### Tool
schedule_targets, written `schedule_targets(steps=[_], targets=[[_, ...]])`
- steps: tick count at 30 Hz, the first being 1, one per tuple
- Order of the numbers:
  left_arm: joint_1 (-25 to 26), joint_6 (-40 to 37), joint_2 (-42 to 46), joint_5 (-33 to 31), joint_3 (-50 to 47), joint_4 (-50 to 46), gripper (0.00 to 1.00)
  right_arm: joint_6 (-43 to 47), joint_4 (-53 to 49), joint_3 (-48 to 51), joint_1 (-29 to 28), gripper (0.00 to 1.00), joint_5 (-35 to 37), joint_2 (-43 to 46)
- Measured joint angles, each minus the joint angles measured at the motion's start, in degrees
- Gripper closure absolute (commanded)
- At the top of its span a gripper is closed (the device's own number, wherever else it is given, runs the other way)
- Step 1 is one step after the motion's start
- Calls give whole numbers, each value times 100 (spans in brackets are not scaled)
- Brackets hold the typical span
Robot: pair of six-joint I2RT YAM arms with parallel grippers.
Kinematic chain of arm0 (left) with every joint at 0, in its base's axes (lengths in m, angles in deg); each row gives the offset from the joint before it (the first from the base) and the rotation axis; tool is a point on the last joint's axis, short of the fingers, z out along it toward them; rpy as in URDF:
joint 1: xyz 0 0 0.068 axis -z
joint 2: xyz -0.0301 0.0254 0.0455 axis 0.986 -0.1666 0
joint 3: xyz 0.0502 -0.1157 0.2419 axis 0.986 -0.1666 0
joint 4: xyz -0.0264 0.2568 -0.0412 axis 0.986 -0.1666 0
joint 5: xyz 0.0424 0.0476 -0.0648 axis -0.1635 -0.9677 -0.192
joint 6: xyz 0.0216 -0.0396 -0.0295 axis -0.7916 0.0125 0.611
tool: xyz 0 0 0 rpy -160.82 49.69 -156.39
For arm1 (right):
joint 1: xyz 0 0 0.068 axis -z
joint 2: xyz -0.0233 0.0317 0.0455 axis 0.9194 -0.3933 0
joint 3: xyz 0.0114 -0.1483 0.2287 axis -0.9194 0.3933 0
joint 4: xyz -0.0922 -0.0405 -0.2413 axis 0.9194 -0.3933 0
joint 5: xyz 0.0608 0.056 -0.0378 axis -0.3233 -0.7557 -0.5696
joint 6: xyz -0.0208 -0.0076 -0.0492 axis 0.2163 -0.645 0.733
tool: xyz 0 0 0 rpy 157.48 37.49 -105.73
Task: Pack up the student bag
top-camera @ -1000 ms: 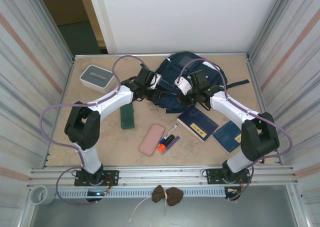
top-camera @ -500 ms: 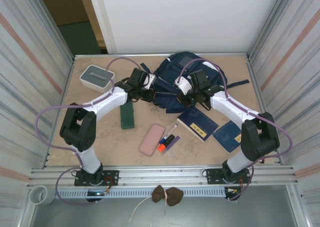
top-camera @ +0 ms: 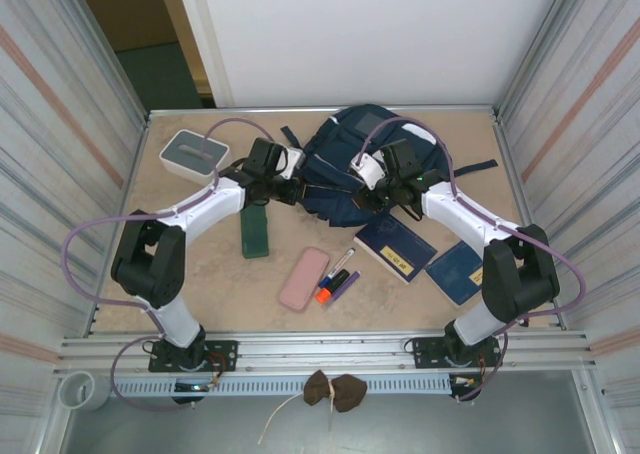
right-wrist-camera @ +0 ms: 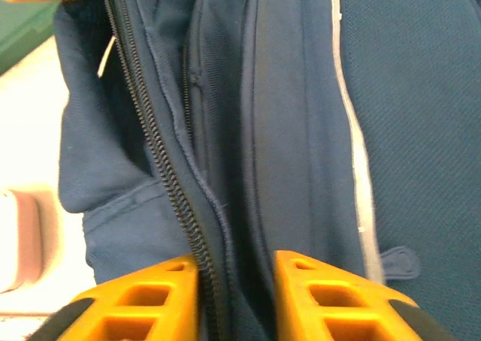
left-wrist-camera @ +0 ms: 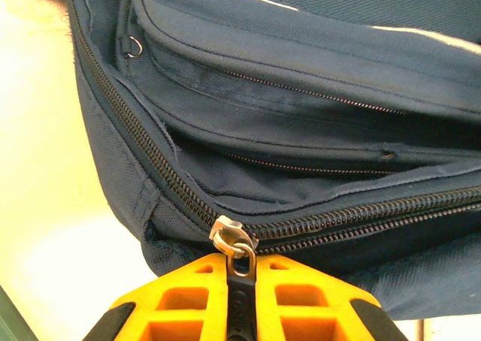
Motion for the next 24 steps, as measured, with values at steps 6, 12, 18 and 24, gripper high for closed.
schedule_targets(steps=[6, 12, 18, 24], targets=[[0, 127, 81, 369, -37, 13, 100, -157, 68, -275, -151, 34, -267, -146], [7, 181, 87, 463, -44, 13, 100, -302, 282, -601, -420, 31, -730, -691], [7, 179, 144, 439, -68, -2, 100, -505, 560, -673, -562, 68, -1093, -1233], [-2, 173, 175, 33, -118, -61, 100, -612, 647, -675, -564, 100, -1093, -1340]])
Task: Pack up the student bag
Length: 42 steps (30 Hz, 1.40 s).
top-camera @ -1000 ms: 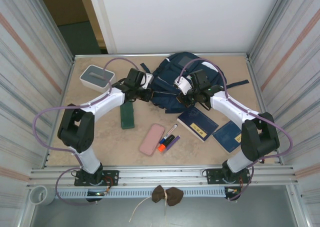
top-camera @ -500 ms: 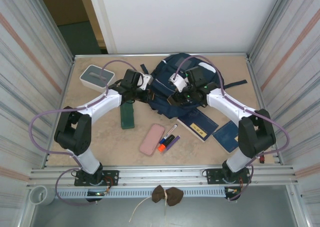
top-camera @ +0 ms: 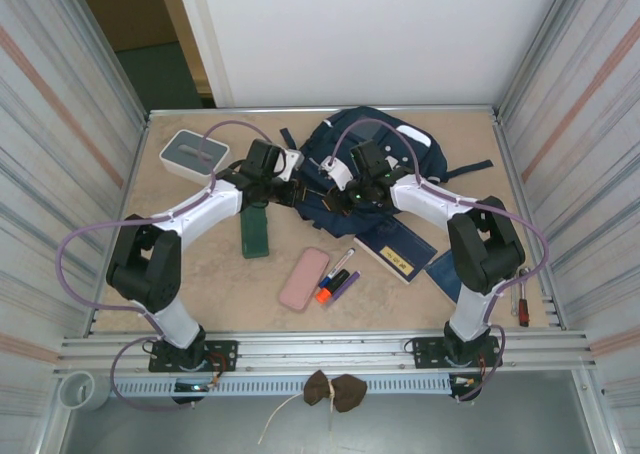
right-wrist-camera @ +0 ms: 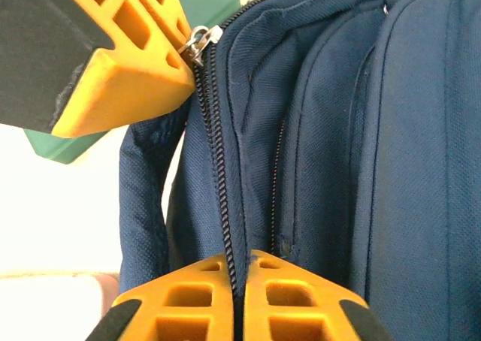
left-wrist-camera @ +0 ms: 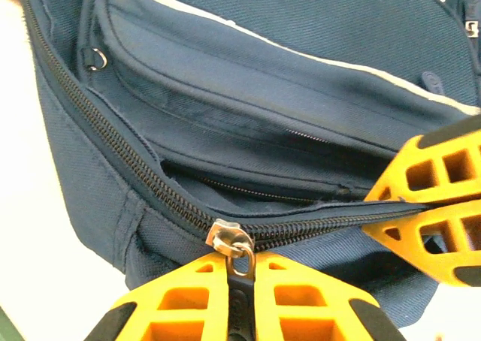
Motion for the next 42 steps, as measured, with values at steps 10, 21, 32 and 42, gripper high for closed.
schedule_targets(steps=[10, 21, 32, 42], targets=[[-400, -140, 55, -562, -26, -11, 100, 382, -675, -356, 57, 100, 114, 177], [-457, -116, 81, 0, -286, 348, 100, 669, -1193, -387, 306, 97, 343, 354], [-203, 317, 293, 590, -439, 649, 100, 579, -1405, -496, 542, 44, 315, 518], [48, 479, 393, 798, -431, 621, 100, 101, -621, -345, 369, 28, -704, 675]])
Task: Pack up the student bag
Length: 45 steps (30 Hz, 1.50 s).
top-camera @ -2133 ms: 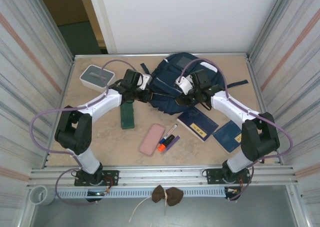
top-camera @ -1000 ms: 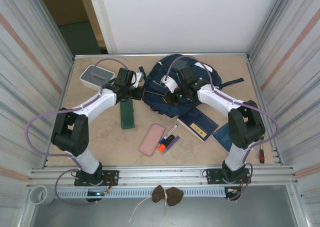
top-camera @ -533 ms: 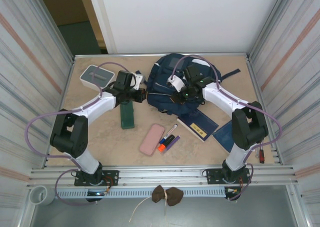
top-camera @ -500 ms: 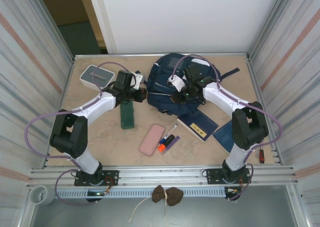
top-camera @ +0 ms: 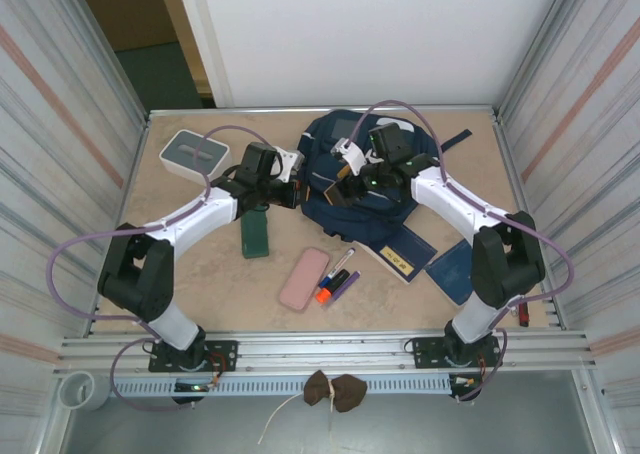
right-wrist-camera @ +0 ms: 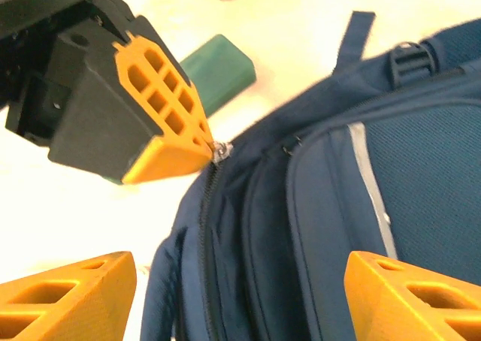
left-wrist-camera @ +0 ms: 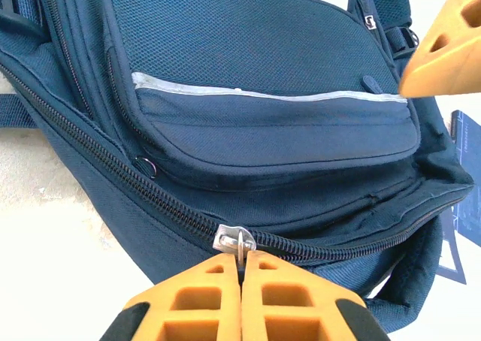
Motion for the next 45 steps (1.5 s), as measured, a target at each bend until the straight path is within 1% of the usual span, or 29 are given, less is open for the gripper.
schedule_targets(steps=[4, 5, 6, 7, 9, 11, 13, 14, 21, 25, 26, 28, 30, 31, 35, 38, 39, 40, 42, 44, 45], targets=[[0, 0, 96, 2, 0, -15, 100, -118, 212, 0, -155, 32, -195, -369], [0, 0, 127, 0, 0, -20, 100, -131, 227, 0, -203, 38, -201, -472], [0, 0, 146, 0, 0, -31, 100, -157, 238, 0, -251, 46, -195, -557], [0, -2, 168, -4, 2, -42, 100, -188, 247, 0, -289, 58, -184, -636], [0, -4, 188, -46, 2, -101, 100, -216, 260, 7, -343, 79, -166, -715], [-11, -17, 190, -111, 2, -142, 100, -245, 271, 42, -341, 92, -146, -708], [-46, -26, 190, -170, 2, -157, 100, -227, 310, 90, -299, 96, -129, -680], [-74, -31, 190, -192, 2, -164, 100, -195, 317, 111, -282, 100, -131, -651], [-457, -85, 164, -210, 7, -85, 100, 94, -26, 146, -140, 100, -72, -260], [-529, -164, -28, -214, 136, -98, 100, 256, -413, 144, 9, 100, -83, -94], [-529, -170, -74, -208, 160, -98, 100, 280, -487, 144, 46, 99, -66, -83], [-522, -173, -122, -164, 175, -98, 100, 313, -627, 144, 120, 95, -22, -70], [-487, -173, -127, -125, 175, -96, 100, 328, -713, 144, 179, 85, 24, -57], [-450, -170, -127, -122, 181, -92, 100, 328, -752, 144, 205, 80, 61, -46], [-323, -120, -116, -140, 184, -98, 100, 247, -892, 144, 378, 53, 229, 101], [-201, -37, -61, -116, 184, -96, 100, 66, -734, 223, 426, 38, 120, 321], [-142, -15, -31, -87, 184, -96, 100, 15, -619, 293, 391, 30, 37, 424], [-87, 7, 2, -52, 184, -96, 100, -52, -531, 348, 341, 27, -44, 501], [20, 35, 59, 17, 205, -101, 100, -166, -363, 402, 199, 24, -120, 555], [101, 46, 79, 63, 249, -98, 100, -240, -181, 428, 52, 24, -164, 531], [129, 46, 90, 85, 262, -96, 100, -243, -129, 431, -13, 27, -177, 492]])
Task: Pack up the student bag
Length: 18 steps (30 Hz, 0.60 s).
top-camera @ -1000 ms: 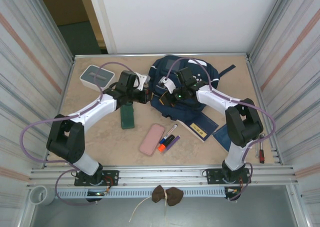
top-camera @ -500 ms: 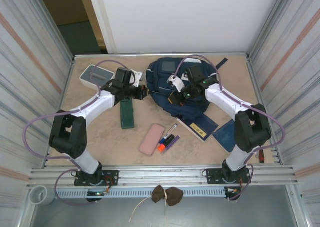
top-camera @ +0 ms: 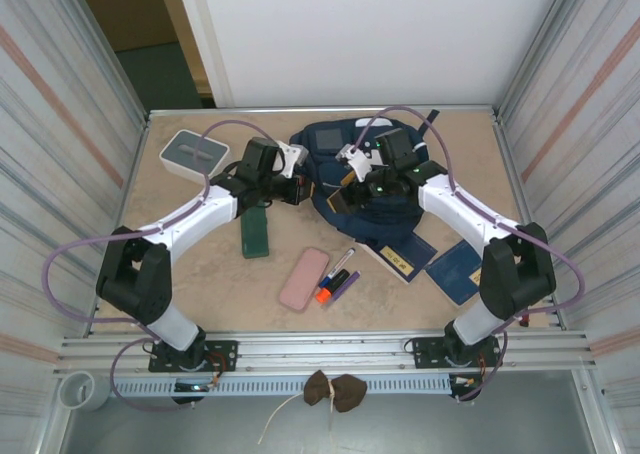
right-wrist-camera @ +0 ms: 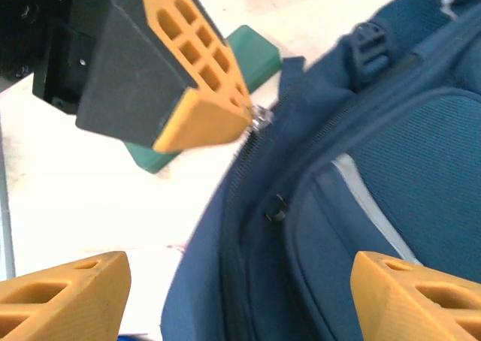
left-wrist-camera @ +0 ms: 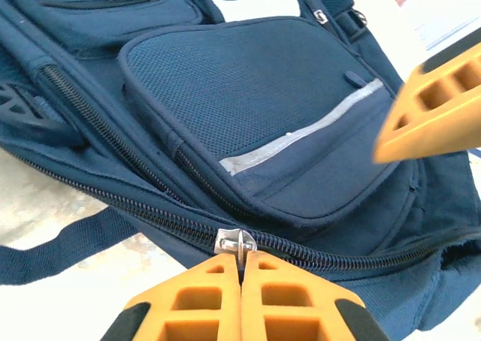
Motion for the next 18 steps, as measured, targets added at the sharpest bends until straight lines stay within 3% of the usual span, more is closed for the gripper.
schedule_targets(steps=[2, 5, 8, 18], targets=[[22, 0, 15, 33, 20, -7, 100, -2, 90, -2, -107, 42, -2, -125], [15, -4, 33, 4, 26, -33, 100, 0, 144, -2, -131, 78, 46, -369], [-48, -11, 35, -46, 26, -81, 100, 11, 125, 0, -96, 97, 107, -483], [-748, -164, -223, -282, 79, 140, 100, 2, 192, 11, -20, 100, -138, -328]])
